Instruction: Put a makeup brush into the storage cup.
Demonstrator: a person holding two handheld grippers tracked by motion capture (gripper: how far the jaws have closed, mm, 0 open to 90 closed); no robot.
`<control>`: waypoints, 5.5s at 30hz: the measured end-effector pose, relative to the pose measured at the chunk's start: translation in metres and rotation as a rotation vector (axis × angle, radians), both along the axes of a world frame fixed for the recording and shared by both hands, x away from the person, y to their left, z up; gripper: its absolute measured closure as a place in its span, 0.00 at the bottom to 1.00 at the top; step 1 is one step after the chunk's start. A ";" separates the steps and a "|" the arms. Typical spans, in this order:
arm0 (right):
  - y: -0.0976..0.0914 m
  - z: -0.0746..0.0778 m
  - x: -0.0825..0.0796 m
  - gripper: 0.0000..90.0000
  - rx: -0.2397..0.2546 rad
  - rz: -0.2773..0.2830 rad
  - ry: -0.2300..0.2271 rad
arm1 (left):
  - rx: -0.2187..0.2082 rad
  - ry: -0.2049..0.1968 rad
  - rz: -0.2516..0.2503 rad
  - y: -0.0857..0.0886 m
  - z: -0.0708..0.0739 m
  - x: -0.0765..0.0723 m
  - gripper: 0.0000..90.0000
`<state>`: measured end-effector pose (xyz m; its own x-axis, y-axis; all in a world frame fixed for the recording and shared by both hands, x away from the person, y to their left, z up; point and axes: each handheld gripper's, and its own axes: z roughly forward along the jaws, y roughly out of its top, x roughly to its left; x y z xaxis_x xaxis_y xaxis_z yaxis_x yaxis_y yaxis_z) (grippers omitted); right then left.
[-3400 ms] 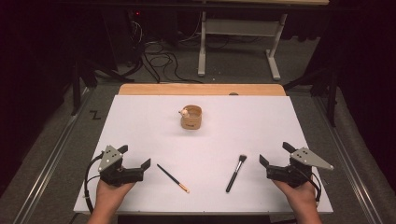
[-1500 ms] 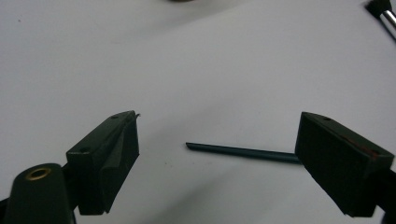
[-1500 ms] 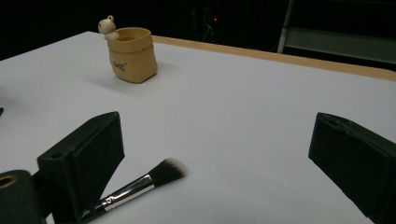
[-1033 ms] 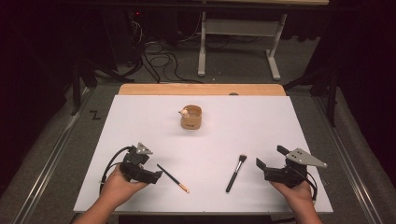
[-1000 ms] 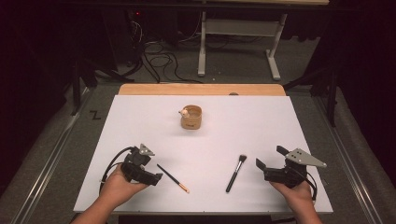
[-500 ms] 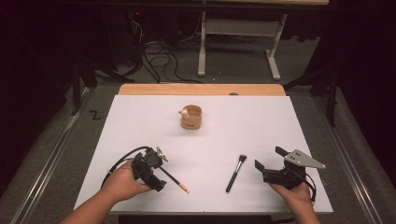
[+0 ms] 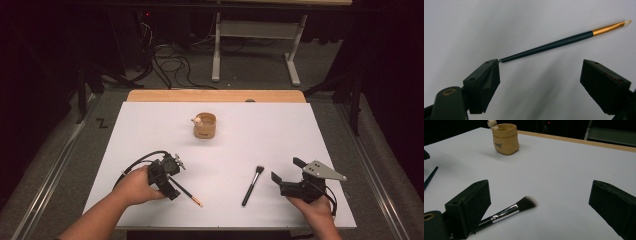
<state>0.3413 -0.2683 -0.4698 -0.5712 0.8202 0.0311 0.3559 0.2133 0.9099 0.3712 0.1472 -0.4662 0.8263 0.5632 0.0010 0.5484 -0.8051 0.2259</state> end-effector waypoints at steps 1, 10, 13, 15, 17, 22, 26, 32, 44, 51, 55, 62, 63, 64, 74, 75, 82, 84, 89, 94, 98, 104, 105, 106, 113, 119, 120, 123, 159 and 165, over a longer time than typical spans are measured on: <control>0.000 0.000 0.000 0.05 0.000 -0.001 -0.001 | 0.005 -0.003 -0.011 -0.003 0.000 0.000 0.19; 0.000 0.000 0.000 0.06 -0.005 0.002 -0.006 | 0.040 0.000 -0.052 -0.020 -0.006 0.003 0.18; 0.000 0.001 0.000 0.06 0.004 -0.004 0.000 | 0.050 0.007 -0.069 -0.027 -0.008 0.005 0.19; 0.000 0.000 0.000 0.06 0.006 -0.002 0.002 | 0.056 0.014 -0.076 -0.030 -0.008 0.005 0.19; 0.000 0.001 0.000 0.06 0.004 0.002 0.000 | 0.058 0.017 -0.079 -0.032 -0.008 0.005 0.19; 0.000 0.001 0.000 0.06 0.002 0.003 -0.001 | 0.063 0.030 -0.093 -0.035 -0.008 0.006 0.21; 0.000 0.001 0.000 0.06 0.003 0.002 -0.002 | 0.063 0.040 -0.109 -0.036 -0.009 0.006 0.22; 0.001 0.001 0.000 0.06 0.000 0.004 0.003 | 0.077 0.029 -0.137 -0.033 -0.010 0.007 0.24; 0.001 0.001 0.000 0.06 0.001 0.008 0.006 | 0.064 0.020 -0.186 -0.035 -0.012 0.005 0.37; 0.002 0.000 0.000 0.06 0.002 0.009 0.011 | 0.074 0.027 -0.231 -0.038 -0.017 0.003 0.53; 0.003 0.001 -0.001 0.06 0.006 0.009 0.016 | 0.063 0.039 -0.250 -0.038 -0.018 0.001 0.64; 0.002 0.001 0.000 0.06 0.002 0.011 0.010 | 0.058 0.052 -0.253 -0.036 -0.017 0.003 0.89; 0.002 0.001 0.000 0.06 0.003 0.011 0.010 | 0.058 0.057 -0.248 -0.036 -0.017 0.003 0.91; 0.002 0.001 0.000 0.06 0.005 0.011 0.011 | 0.058 0.059 -0.247 -0.036 -0.017 0.003 0.91; 0.001 0.001 0.000 0.07 0.010 0.009 0.015 | 0.052 0.093 -0.218 -0.036 -0.017 0.006 0.87; 0.002 0.001 0.000 0.07 0.012 0.008 0.015 | 0.054 0.095 -0.215 -0.037 -0.017 0.006 0.87; 0.001 0.001 0.000 0.07 0.011 0.010 0.012 | 0.056 0.091 -0.199 -0.037 -0.017 0.005 0.87; 0.001 0.001 0.000 0.07 0.016 0.009 0.012 | 0.058 0.096 -0.188 -0.038 -0.017 0.006 0.87; 0.001 0.001 0.000 0.07 0.018 0.007 0.013 | 0.059 0.097 -0.182 -0.038 -0.017 0.006 0.87; 0.002 0.001 0.001 0.08 0.018 0.016 0.022 | 0.062 0.087 -0.182 -0.038 -0.017 0.004 0.88; 0.002 0.002 0.000 0.08 0.013 0.018 0.017 | 0.070 0.076 -0.172 -0.039 -0.017 0.003 0.91; 0.001 0.002 0.000 0.08 0.017 0.011 0.023 | 0.049 0.096 -0.128 -0.036 -0.017 0.006 0.92; 0.001 0.002 0.000 0.08 0.017 0.011 0.023 | 0.049 0.096 -0.128 -0.036 -0.017 0.006 0.92; 0.001 0.002 -0.001 0.08 0.018 0.010 0.024 | 0.048 0.097 -0.129 -0.036 -0.017 0.006 0.92; 0.000 0.001 0.000 0.08 0.017 0.002 0.011 | 0.037 0.093 -0.119 -0.036 -0.014 0.004 0.93; 0.000 0.002 -0.001 0.08 0.016 0.002 0.010 | 0.008 0.062 -0.098 -0.030 -0.003 0.001 0.93; 0.000 0.002 -0.001 0.08 0.015 0.004 0.008 | 0.008 0.062 -0.098 -0.030 -0.003 0.001 0.93; 0.001 0.002 -0.001 0.08 0.017 0.003 0.010 | -0.005 0.048 -0.087 -0.028 0.000 0.000 0.93; 0.000 0.002 -0.001 0.08 0.019 -0.001 0.003 | -0.527 -0.286 0.149 0.014 0.025 -0.009 0.93; 0.001 0.002 -0.002 0.08 0.021 -0.002 0.012 | -0.660 -0.344 0.203 0.024 0.025 -0.012 0.93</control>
